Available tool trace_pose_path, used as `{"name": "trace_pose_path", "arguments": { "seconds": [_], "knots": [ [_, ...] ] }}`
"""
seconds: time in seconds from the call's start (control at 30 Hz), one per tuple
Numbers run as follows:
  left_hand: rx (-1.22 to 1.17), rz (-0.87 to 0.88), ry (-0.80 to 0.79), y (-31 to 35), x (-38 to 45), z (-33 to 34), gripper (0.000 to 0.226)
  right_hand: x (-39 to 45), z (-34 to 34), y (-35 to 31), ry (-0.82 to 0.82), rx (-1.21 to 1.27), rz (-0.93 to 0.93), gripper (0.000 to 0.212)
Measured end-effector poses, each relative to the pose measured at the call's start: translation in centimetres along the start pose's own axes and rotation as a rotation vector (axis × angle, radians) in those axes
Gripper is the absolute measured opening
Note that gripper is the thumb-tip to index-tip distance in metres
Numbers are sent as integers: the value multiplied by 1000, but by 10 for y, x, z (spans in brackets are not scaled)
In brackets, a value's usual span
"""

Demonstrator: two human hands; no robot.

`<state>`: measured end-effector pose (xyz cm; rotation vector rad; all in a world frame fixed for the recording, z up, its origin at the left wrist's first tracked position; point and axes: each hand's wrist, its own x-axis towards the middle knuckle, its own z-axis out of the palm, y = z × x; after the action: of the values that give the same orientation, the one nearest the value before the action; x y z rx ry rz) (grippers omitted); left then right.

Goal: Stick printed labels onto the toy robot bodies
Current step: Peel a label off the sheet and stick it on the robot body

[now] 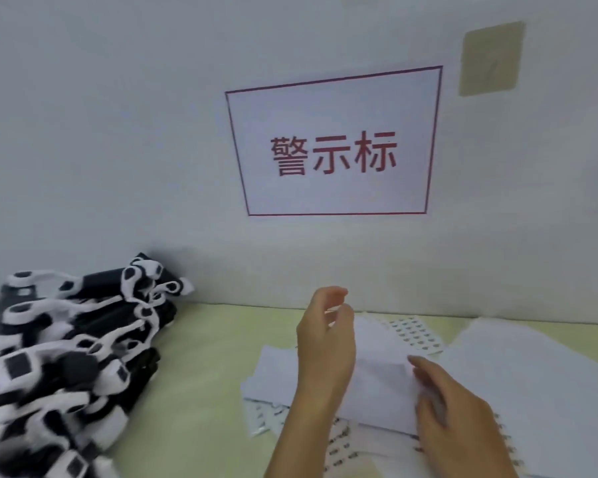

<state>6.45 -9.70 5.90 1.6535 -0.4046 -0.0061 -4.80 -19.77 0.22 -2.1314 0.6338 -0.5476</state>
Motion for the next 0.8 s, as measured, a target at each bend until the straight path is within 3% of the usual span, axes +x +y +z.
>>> {"name": "trace_pose_path", "arguments": {
  "seconds": [0.1,0.2,0.33,0.43,0.53,0.67,0.8],
  "knots": [
    [271,-9,-39,2,21,-38,22,2,2,-3,41,48,48,42],
    [639,-38,-76,4,52,-61,37,4,5,-6,67,92,86,38],
    [883,-89,-99,17,93,-55,39,5,7,-6,99,136,88,34],
    [1419,50,-265,23,115,-55,43,5,7,-6,103,149,89,29],
    [1749,87,-326,34,139,-81,39,7,9,-4,116,147,74,27],
    [1998,-99,-267,43,167,-129,37,13,12,-3,113,101,65,27],
    [2098,-504,-166,49,181,-164,31,21,11,-2,88,38,51,28]
  ]
}}
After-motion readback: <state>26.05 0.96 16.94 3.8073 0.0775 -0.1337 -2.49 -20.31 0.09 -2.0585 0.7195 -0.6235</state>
